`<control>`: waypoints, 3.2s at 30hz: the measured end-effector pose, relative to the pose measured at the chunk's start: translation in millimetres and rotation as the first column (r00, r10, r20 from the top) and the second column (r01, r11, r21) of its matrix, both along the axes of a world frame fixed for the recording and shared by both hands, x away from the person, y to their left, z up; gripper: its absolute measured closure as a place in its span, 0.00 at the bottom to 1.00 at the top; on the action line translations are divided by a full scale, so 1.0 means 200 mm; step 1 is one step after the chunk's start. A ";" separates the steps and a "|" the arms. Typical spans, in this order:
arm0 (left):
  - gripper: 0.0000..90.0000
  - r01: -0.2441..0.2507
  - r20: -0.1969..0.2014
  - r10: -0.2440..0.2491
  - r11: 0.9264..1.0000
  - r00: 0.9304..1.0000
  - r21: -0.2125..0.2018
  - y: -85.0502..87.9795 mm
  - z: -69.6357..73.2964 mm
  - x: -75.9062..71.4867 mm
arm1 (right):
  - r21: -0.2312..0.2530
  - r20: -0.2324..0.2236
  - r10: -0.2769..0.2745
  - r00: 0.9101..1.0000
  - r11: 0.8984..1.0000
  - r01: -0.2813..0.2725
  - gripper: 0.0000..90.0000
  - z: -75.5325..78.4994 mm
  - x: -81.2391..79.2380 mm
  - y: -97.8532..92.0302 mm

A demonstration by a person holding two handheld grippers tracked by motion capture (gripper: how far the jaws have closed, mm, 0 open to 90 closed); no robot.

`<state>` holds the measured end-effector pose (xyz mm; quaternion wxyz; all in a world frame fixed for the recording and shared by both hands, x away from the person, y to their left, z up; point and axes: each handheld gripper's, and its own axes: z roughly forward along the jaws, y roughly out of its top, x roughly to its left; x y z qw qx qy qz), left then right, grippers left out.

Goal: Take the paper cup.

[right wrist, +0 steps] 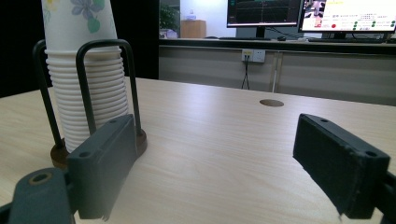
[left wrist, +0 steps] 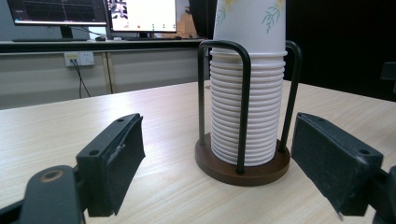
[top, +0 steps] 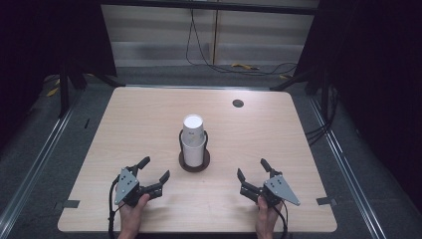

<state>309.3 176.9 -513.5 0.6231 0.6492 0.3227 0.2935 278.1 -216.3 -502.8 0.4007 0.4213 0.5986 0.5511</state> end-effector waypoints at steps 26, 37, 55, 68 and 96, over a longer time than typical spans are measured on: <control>0.19 -0.010 -0.007 0.010 1.000 1.000 -0.023 0.00 0.00 0.00 | 0.008 -0.058 -0.003 0.998 1.000 0.003 0.17 0.01 0.03 0.00; 0.19 -0.002 -0.009 0.001 1.000 1.000 -0.025 0.01 0.00 0.00 | 0.019 -0.100 0.103 0.990 0.995 -0.102 0.22 0.05 0.04 0.02; 0.19 0.022 -0.003 -0.022 1.000 1.000 -0.008 0.01 0.00 0.00 | 0.102 -0.095 0.206 0.974 0.975 -0.196 0.18 0.12 0.11 0.07; 0.19 0.027 0.000 -0.027 0.999 1.000 -0.024 0.01 0.00 0.00 | 0.055 -0.123 0.331 0.936 0.944 -0.327 0.18 0.22 0.20 0.18; 0.19 0.035 0.003 -0.035 0.999 0.999 -0.010 0.01 0.00 0.00 | 0.034 -0.215 0.522 0.825 0.848 -0.528 0.25 0.49 0.48 0.38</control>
